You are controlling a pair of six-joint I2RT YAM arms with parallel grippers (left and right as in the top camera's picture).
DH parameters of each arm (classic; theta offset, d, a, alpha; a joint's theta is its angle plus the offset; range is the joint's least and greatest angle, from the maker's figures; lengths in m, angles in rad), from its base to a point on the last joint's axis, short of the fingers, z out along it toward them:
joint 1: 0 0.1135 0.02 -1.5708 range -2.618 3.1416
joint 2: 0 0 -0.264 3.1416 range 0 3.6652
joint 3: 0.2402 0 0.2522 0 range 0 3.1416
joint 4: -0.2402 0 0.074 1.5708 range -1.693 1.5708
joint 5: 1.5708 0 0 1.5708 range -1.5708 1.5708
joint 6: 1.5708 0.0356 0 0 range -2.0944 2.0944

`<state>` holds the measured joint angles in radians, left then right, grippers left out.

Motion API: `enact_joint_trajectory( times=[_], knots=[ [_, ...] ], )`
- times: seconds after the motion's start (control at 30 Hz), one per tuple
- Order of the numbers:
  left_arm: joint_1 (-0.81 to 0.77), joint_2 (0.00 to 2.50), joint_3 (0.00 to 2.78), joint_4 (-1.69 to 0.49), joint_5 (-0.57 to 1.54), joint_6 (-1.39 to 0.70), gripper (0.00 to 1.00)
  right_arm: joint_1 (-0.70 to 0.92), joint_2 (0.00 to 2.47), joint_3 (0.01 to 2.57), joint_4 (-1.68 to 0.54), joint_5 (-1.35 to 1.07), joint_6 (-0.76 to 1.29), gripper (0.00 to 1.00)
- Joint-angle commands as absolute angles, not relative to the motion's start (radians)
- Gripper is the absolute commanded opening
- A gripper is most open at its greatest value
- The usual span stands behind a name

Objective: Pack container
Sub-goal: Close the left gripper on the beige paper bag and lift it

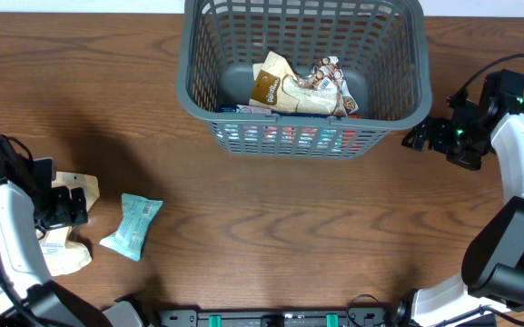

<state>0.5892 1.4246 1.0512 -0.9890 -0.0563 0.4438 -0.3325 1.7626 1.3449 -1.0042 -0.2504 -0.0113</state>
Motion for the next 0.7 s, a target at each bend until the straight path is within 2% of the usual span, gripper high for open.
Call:
enact_joint_trajectory(
  times=[0.0, 0.17, 0.37, 0.67],
  knots=[
    [0.595, 1.448, 1.045, -0.982, -0.035, 0.552, 0.99, -0.319, 1.747, 1.34, -1.001, -0.251, -0.024, 0.99],
    [0.595, 1.481, 1.043, -0.978, -0.035, 0.657, 0.99, -0.319, 1.747, 1.34, -1.001, -0.251, -0.025, 0.99],
    [0.596, 1.533, 1.022, -0.951, -0.034, 0.665, 0.99, -0.319, 1.747, 1.34, -1.002, -0.239, -0.028, 0.99],
    [0.611, 1.543, 0.843, -0.733, -0.035, 0.659, 0.99, -0.319, 1.747, 1.34, -1.006, -0.236, -0.031, 0.99]
  ],
)
